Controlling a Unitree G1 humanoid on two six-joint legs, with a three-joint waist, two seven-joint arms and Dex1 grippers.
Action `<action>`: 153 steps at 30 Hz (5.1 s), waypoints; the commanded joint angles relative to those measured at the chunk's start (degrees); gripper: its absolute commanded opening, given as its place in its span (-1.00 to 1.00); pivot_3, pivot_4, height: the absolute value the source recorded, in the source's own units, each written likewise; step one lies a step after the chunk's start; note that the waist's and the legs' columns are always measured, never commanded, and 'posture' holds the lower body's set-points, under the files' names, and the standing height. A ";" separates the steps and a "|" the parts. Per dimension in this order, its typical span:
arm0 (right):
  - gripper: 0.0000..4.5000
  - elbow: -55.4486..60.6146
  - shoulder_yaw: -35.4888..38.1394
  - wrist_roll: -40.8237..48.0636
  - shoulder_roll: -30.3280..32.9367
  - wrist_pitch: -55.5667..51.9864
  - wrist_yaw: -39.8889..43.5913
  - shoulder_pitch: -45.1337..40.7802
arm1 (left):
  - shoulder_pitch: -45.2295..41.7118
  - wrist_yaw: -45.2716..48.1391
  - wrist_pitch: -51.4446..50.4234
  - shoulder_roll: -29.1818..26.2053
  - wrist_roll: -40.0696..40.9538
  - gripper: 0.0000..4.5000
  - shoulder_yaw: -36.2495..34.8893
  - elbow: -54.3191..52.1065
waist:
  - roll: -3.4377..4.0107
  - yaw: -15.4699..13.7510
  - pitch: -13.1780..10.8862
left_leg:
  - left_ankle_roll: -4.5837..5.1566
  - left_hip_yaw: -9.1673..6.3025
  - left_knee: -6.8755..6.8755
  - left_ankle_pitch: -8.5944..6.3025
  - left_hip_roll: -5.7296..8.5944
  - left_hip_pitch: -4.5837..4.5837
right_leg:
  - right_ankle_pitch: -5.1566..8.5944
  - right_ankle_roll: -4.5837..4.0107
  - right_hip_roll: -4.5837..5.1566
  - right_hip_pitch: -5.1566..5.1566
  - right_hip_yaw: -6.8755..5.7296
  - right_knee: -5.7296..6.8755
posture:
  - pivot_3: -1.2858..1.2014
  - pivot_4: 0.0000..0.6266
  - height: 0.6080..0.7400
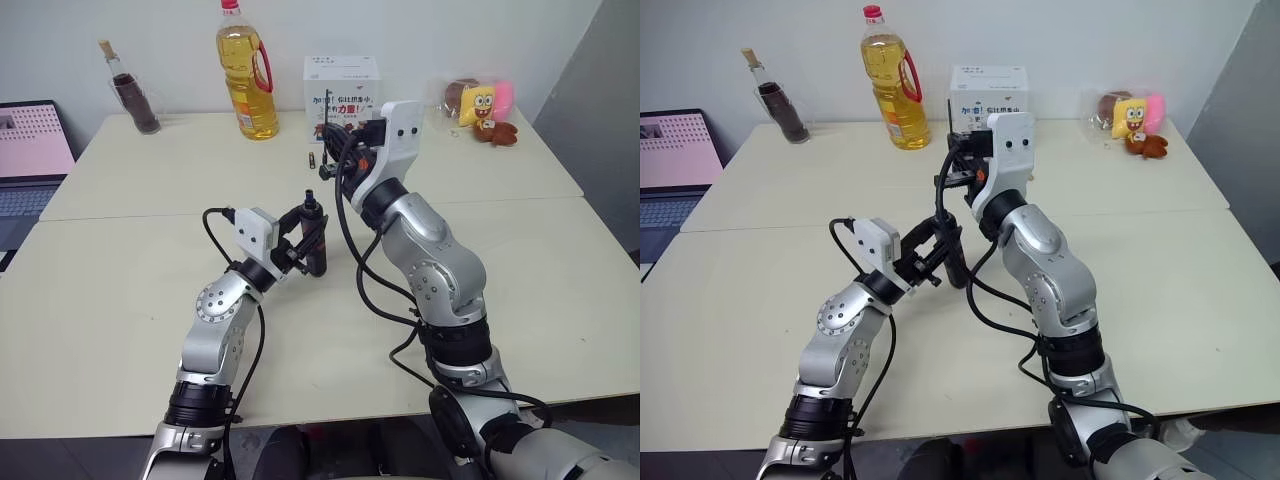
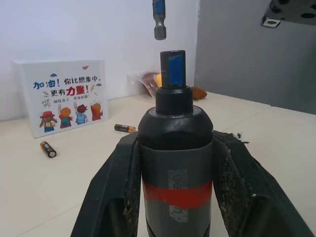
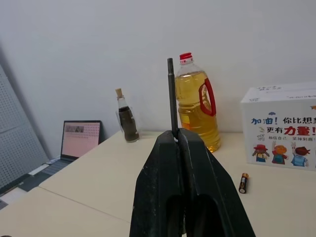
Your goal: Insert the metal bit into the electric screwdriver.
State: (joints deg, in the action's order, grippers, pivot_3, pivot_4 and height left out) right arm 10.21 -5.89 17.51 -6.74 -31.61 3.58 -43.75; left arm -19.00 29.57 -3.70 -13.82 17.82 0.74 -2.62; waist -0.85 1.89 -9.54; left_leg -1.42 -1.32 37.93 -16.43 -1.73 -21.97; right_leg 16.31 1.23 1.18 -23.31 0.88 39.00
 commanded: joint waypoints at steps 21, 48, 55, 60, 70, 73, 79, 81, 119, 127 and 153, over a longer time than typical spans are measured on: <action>-0.99 4.66 -2.78 -0.06 -1.53 -1.04 2.00 0.80 | -1.63 -2.70 -2.50 -1.35 -3.47 -0.26 -0.06 4.79 | -0.01 0.15 0.01 | 0.00 -0.01 -0.01 0.00 0.00 0.07 | 0.00 -0.01 -0.04 0.02 -0.01 0.02 | 0.03 -0.52 1.00; -0.99 4.04 -1.34 -0.52 -1.44 -2.68 0.68 1.15 | -1.42 -2.48 -2.48 -1.88 -2.93 -0.26 0.04 4.43 | -0.01 0.15 0.01 | 0.00 -0.01 -0.01 0.00 0.00 0.08 | -0.01 -0.01 -0.04 0.03 -0.01 0.02 | 0.03 -0.52 1.00; -0.99 4.08 -1.06 -0.63 -1.45 -2.29 0.43 1.07 | -1.07 -2.28 -2.54 -2.00 -2.84 -0.26 0.11 4.00 | -0.01 0.15 0.01 | 0.00 -0.01 -0.01 0.00 0.00 0.08 | -0.01 -0.01 -0.04 0.03 0.00 0.02 | 0.03 -0.52 1.00; -0.99 4.38 -1.08 -0.57 -1.44 -2.23 0.31 1.19 | -0.69 -2.30 -2.64 -2.02 -2.77 -0.26 0.11 3.53 | -0.01 0.15 0.01 | 0.00 -0.01 -0.01 0.00 0.00 0.08 | 0.00 -0.01 -0.04 0.03 0.00 0.02 | 0.03 -0.52 1.00; -0.99 4.36 -1.51 -0.28 -1.20 -3.24 0.56 1.34 | -0.66 -2.34 -2.76 -2.08 -2.77 -0.26 0.10 3.37 | -0.01 0.15 0.01 | 0.00 -0.01 -0.01 0.00 0.00 0.08 | 0.00 -0.01 -0.04 0.03 0.00 0.01 | 0.03 -0.52 1.00; -0.99 4.62 -1.64 -0.25 -1.19 -3.03 0.74 1.39 | -0.57 -2.47 -2.98 -2.06 -2.91 -0.26 0.24 3.45 | -0.01 0.15 0.01 | 0.00 -0.01 -0.01 0.00 0.00 0.08 | 0.00 -0.01 -0.04 0.03 0.00 0.01 | 0.03 -0.52 1.00; -0.99 4.83 -1.71 -0.19 -1.22 -3.28 0.76 1.49 | -0.89 -2.67 -3.15 -1.93 -3.58 -0.26 0.85 4.29 | -0.01 0.15 0.01 | 0.00 -0.01 -0.02 0.00 0.00 0.08 | 0.00 -0.01 -0.04 0.03 0.00 0.01 | 0.03 -0.52 1.00; -0.99 4.95 -1.70 -0.17 -1.23 -3.29 0.72 1.55 | -0.99 -2.68 -3.22 -1.88 -3.58 -0.26 0.90 4.32 | -0.01 0.15 0.01 | 0.00 -0.01 -0.02 0.00 0.00 0.08 | 0.00 -0.01 -0.04 0.03 0.00 0.01 | 0.03 -0.52 1.00; -0.99 5.83 -1.14 0.72 -1.78 -5.09 0.84 1.21 | -1.31 -2.90 -3.10 -1.81 -4.64 -0.26 1.45 5.83 | -0.01 0.15 0.02 | 0.00 -0.01 -0.02 0.00 0.00 0.10 | 0.00 -0.01 -0.04 0.04 -0.01 0.01 | 0.03 -0.52 1.00; -0.99 6.31 -0.60 0.92 -1.96 -5.99 0.83 0.91 | -1.33 -2.87 -3.02 -1.78 -4.72 -0.26 1.46 6.14 | -0.01 0.15 0.03 | 0.00 -0.01 -0.02 0.00 0.00 0.10 | 0.00 -0.01 -0.04 0.05 0.00 0.01 | 0.03 -0.52 1.00; -0.99 7.12 -1.17 0.98 -0.92 -6.78 1.89 -0.29 | -0.93 -2.76 -1.79 -1.53 -4.79 -0.26 1.76 7.08 | -0.01 0.16 0.03 | 0.00 -0.02 -0.03 0.00 -0.01 0.12 | 0.00 -0.01 -0.05 0.05 0.00 0.01 | 0.03 -0.52 1.00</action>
State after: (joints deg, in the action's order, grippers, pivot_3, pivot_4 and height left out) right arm 14.64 -6.56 18.16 -7.32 -38.62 4.96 -42.28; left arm -21.95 28.05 -3.87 -14.39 15.85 2.89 0.54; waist -0.86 2.05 -9.51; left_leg -1.42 -1.34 37.90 -16.43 -1.73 -21.85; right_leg 16.30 1.23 1.13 -23.26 0.88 39.01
